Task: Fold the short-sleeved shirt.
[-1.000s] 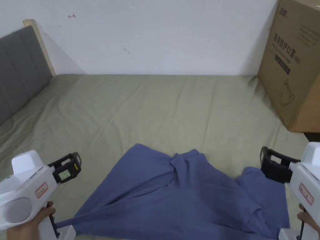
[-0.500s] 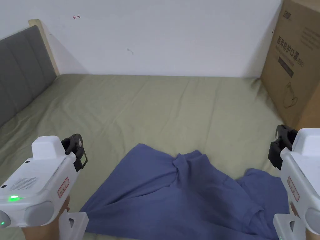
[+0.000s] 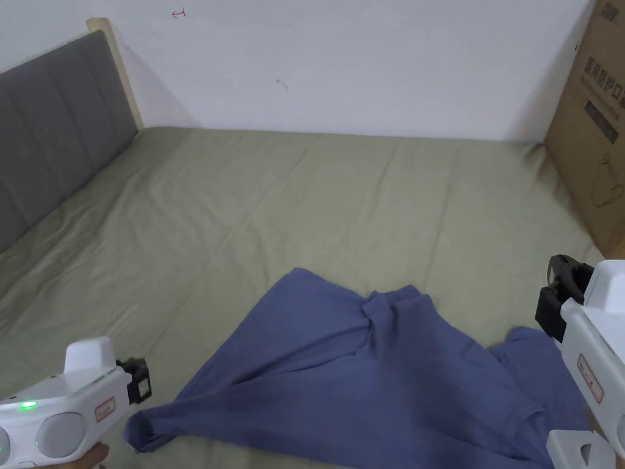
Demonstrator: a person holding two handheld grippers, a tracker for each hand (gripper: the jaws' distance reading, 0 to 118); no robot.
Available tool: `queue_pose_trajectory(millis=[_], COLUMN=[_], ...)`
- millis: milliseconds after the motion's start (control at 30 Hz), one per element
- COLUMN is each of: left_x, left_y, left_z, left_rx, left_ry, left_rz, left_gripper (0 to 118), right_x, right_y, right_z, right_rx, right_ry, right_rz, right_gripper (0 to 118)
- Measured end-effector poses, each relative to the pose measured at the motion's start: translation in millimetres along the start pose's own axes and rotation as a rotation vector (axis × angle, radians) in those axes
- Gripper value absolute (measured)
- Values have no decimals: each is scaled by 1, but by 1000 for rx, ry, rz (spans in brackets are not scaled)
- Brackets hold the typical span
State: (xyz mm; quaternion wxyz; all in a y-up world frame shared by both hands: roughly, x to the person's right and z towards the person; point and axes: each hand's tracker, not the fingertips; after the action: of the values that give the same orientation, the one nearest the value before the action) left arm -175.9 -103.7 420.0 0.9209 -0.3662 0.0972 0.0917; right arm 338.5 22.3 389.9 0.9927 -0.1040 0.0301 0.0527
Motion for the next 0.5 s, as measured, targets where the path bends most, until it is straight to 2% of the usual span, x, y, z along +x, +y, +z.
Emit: queue_pose_trajectory(millis=[33,67,100,133,300,367,433,500], left_x=[-4,-8,-11,-13,-20,-21,-22,-22], left_y=[-5,-11,-16,-20,-38,-44,-50,-51], left_z=[-8,-16,-23,-30,-66,-76,-85,-83], left_rx=[-36,-53,-92,-124,-222,-245,-291,-242], left_ry=[0,1,15,30,78,74,7,13], left_rz=[7,25,38,44,60,52,58,73], left_gripper=[65,85,98,103,100,78,48,35], right_x=[1,1,0,-1,-1,0,1,3], right_y=[-2,-4,-6,-7,-17,-21,-25,-30], right_z=[-4,-7,-9,-11,-23,-28,-32,-40], right_rx=[-3,-9,-15,-21,-61,-76,-90,-115], right_ry=[5,8,14,19,30,28,26,22], right_rz=[2,5,7,9,22,24,26,30], right_gripper=[0,0,0,0,0,0,0,0])
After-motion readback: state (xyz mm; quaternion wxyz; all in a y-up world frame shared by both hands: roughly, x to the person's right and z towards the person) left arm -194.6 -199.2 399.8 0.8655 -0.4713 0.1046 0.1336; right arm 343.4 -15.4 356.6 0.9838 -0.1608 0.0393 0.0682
